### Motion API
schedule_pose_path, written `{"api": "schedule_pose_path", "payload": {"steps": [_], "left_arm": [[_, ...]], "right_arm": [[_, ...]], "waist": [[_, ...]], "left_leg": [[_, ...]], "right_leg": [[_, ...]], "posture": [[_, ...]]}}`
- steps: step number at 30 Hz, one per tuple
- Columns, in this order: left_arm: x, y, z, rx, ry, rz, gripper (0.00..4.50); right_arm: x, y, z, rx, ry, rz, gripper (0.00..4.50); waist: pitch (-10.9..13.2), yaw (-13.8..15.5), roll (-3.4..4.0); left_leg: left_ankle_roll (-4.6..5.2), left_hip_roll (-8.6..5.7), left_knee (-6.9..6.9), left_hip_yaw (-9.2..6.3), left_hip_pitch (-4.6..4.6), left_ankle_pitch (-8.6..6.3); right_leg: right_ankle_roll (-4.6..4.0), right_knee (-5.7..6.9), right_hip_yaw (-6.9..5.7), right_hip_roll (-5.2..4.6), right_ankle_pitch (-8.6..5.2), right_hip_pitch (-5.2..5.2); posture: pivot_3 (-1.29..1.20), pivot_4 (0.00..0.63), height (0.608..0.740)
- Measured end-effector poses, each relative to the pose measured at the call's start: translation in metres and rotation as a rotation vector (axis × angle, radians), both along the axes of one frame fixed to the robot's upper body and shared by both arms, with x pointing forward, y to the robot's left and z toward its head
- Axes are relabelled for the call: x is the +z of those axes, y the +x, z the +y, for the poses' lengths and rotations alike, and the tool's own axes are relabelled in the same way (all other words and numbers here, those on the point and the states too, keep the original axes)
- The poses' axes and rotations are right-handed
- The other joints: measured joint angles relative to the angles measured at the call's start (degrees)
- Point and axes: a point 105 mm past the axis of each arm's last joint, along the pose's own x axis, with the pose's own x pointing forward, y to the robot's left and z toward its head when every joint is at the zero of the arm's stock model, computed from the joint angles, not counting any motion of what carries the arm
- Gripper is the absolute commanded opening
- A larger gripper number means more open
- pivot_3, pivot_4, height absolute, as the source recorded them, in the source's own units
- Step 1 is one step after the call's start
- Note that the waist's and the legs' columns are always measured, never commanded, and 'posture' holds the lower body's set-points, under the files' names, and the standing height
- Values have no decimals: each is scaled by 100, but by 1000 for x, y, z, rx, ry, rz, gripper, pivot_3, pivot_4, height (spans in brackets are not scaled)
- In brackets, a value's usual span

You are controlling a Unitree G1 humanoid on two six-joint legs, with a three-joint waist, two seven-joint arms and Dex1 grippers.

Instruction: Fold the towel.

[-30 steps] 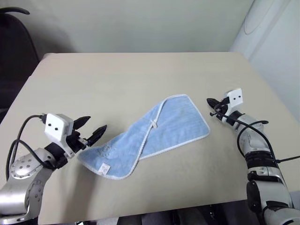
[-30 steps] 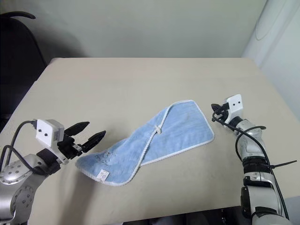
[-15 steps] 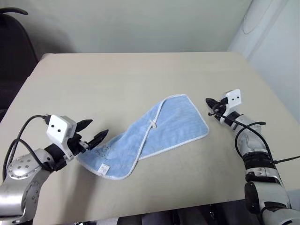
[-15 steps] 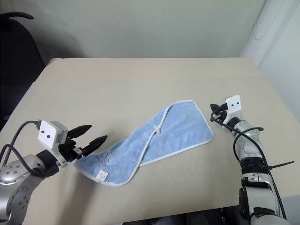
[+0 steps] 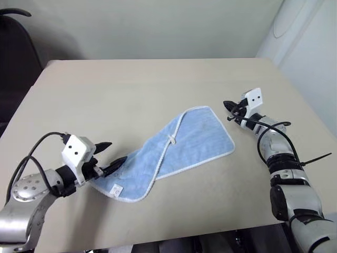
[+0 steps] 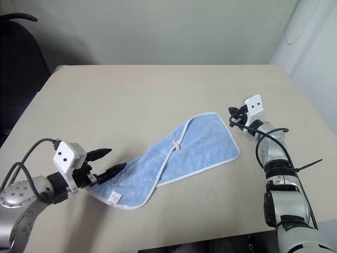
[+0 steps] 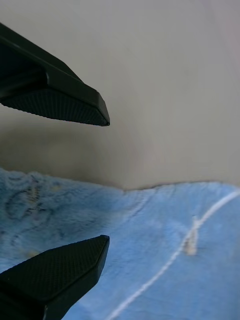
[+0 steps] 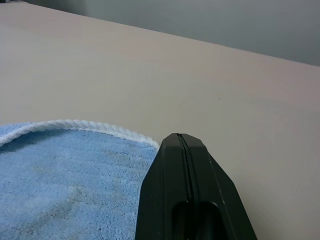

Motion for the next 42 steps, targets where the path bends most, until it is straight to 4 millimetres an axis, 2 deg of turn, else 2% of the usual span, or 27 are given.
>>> {"api": "schedule_pose_path", "payload": {"steps": [4,7,8,11,19,23,29,38,42], "left_arm": [[-2,-7,-10,-119,20,46,3787],[-7,-22,-20,-221,13,112,3787],[-7,-25,-22,-248,14,124,3830],[-8,-33,-27,-311,32,161,3847],[-14,-38,-33,-374,45,206,3847],[-14,-37,-33,-379,59,200,3847],[-16,-39,-33,-392,66,206,3847],[-20,-42,-32,-396,80,223,3847],[-22,-43,-32,-397,80,232,3847]], "right_arm": [[1,10,16,36,-28,44,0],[3,17,22,36,-10,80,0],[4,19,25,37,-9,89,170],[1,22,30,40,-33,124,868],[-18,22,34,45,-136,213,3657],[-27,21,40,52,-196,227,3657],[-32,23,51,25,-150,252,3657],[-33,28,49,-67,-107,254,3657],[-35,27,57,-51,-96,266,2795]], "waist": [[0,-14,2],[0,-14,2],[0,-13,2],[0,-6,3],[0,-11,3],[0,-36,3],[0,-46,3],[0,-48,3],[0,-51,3]], "left_leg": [[-6,1,-2,1,-1,-4],[-23,6,-2,0,-7,-15],[-25,7,-3,-1,-10,-16],[-29,9,-1,-1,-10,-19],[-30,40,3,-1,-10,-22],[-33,63,3,7,-9,-24],[-51,89,5,8,-10,-34],[-61,92,7,6,-9,-40],[-66,94,7,4,-9,-43]], "right_leg": [[-8,6,1,0,-5,-8],[-21,12,0,2,-12,-19],[-23,13,0,3,-13,-21],[-29,20,-2,4,-17,-23],[-33,34,-2,2,-19,-26],[-33,35,-3,6,-19,-28],[-43,36,-3,34,-25,-32],[-49,41,-3,60,-28,-36],[-53,42,-2,74,-30,-39]], "posture": [[0,150,740],[0,150,740],[0,150,740],[0,150,740],[0,150,740],[0,150,740],[0,150,740],[0,150,740],[0,150,740]]}}
